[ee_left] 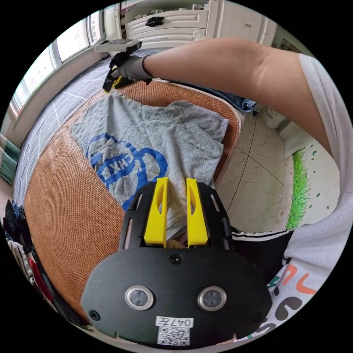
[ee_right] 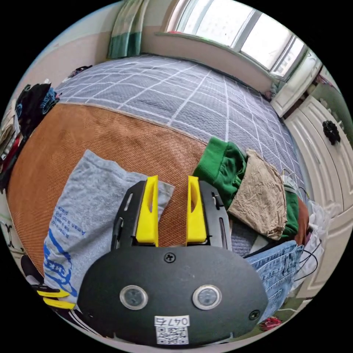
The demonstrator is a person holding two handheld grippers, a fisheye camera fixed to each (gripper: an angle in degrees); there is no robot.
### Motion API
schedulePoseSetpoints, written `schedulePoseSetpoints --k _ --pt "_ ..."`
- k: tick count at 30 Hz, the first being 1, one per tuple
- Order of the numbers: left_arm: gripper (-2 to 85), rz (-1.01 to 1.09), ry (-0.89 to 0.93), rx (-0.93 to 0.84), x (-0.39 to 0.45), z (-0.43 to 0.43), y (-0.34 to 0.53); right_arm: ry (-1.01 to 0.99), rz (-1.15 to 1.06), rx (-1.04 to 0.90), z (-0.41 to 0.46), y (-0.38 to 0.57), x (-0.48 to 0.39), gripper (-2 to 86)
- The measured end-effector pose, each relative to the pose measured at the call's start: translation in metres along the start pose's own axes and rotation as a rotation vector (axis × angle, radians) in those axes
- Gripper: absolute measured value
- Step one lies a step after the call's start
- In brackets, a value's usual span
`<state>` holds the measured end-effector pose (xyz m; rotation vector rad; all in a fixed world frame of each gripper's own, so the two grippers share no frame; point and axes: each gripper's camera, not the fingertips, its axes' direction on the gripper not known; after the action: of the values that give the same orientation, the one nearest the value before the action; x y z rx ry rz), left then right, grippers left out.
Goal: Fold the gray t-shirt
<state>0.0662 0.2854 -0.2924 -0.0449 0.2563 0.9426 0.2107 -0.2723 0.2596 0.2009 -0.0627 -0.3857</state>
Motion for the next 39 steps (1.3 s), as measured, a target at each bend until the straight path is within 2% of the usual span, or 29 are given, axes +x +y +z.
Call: schedulePoseSetpoints --k 2,5,8,11,13,16,19,24,28,31,34,39 --pt "8.0 0.008 -0.014 -0.005 0.004 0.004 0.002 -0.145 -0.127 0.094 -0.025 -0.017 -0.029 5.9" --pt "8.0 0.015 -0.024 -0.009 0.008 0.008 0.006 -0.296 -0.271 0.002 -0.017 -0.049 -0.075 5.8" --pt "8.0 0.009 -0.015 0.001 0.007 0.009 0.015 -0.265 -0.327 -0.089 0.011 -0.071 -0.108 6.3" --pt "8.1 0.002 0.001 0.006 0.002 0.008 0.029 -0.264 -0.305 -0.163 0.040 -0.086 -0.120 6.5" --pt "8.2 -0.007 0.009 0.009 -0.002 0.008 0.038 -0.291 -0.303 -0.188 0.049 -0.089 -0.124 2.9" --pt "8.3 -0.026 0.049 -0.002 -0.009 0.018 0.049 -0.292 -0.297 -0.115 0.045 -0.088 -0.126 1.2" --pt "8.7 -0.031 -0.019 0.002 -0.006 0.021 0.057 -0.356 -0.170 -0.009 0.049 -0.087 -0.116 0.9" --pt "8.8 -0.081 -0.038 0.021 -0.021 0.018 0.080 -0.374 -0.096 0.024 0.078 -0.076 -0.125 2.1" --pt "9.3 -0.155 -0.006 0.125 -0.041 -0.007 0.112 -0.387 -0.141 0.078 0.040 -0.068 -0.109 6.6" --pt "9.2 -0.211 -0.023 0.200 -0.057 -0.025 0.140 -0.390 -0.148 0.147 -0.008 -0.037 -0.075 5.5" --pt "8.9 -0.236 0.008 0.172 -0.066 -0.017 0.155 -0.342 -0.133 0.080 -0.023 0.007 -0.049 3.6" --pt "9.0 -0.187 -0.036 0.110 -0.044 0.000 0.153 -0.276 -0.096 -0.062 0.011 0.070 -0.041 2.0"
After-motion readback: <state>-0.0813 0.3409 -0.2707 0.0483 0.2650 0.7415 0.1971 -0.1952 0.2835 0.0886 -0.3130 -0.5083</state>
